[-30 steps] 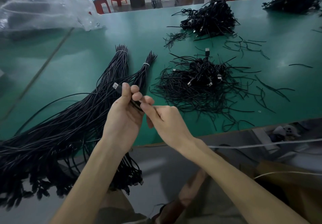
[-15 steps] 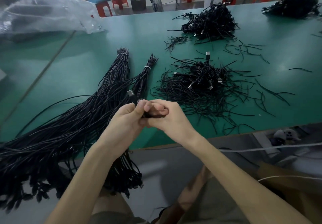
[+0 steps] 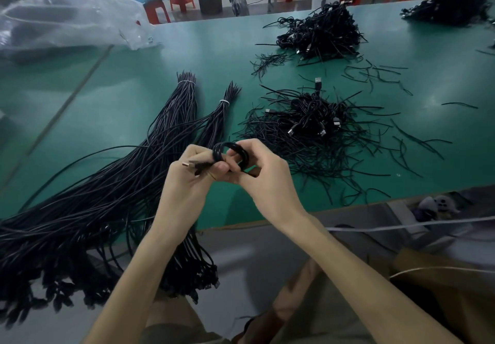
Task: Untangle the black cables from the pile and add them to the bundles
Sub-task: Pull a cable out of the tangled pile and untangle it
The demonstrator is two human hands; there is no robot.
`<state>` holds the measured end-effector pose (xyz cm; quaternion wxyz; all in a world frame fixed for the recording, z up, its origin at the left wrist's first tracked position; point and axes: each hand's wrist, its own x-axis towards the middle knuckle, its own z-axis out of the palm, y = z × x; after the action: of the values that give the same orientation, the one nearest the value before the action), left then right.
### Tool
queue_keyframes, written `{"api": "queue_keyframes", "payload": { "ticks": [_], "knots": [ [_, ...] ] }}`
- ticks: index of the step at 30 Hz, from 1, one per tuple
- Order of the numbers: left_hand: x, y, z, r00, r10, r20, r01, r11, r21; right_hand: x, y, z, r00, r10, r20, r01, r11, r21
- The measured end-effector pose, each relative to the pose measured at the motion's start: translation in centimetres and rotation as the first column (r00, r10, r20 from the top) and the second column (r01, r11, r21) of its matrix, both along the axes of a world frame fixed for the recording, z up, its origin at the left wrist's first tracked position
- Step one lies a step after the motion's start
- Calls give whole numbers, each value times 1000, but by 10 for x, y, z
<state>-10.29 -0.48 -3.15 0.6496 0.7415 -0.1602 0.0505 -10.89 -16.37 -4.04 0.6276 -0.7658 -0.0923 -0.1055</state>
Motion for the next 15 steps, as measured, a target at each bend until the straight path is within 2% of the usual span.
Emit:
{"api": "queue_keyframes", "payload": {
  "ticks": [4, 7, 11, 15],
  "knots": [
    [2, 8, -3, 995, -29, -93, 25, 999, -37, -2, -8, 1, 995, 89, -55, -95, 988, -123],
    [4, 13, -8, 990, 25, -139, -25, 1000, 3, -3, -12, -2, 989, 132, -72, -146, 959, -242],
    [8, 13, -14, 984, 43, -172, -33, 997, 65, -3, -12, -5, 992, 125, 7, -108, 879, -465],
    [13, 14, -11, 984, 82, -161, -52, 982, 183, -1, -16, -7, 991, 113, 68, -46, 780, -624]
  ]
}}
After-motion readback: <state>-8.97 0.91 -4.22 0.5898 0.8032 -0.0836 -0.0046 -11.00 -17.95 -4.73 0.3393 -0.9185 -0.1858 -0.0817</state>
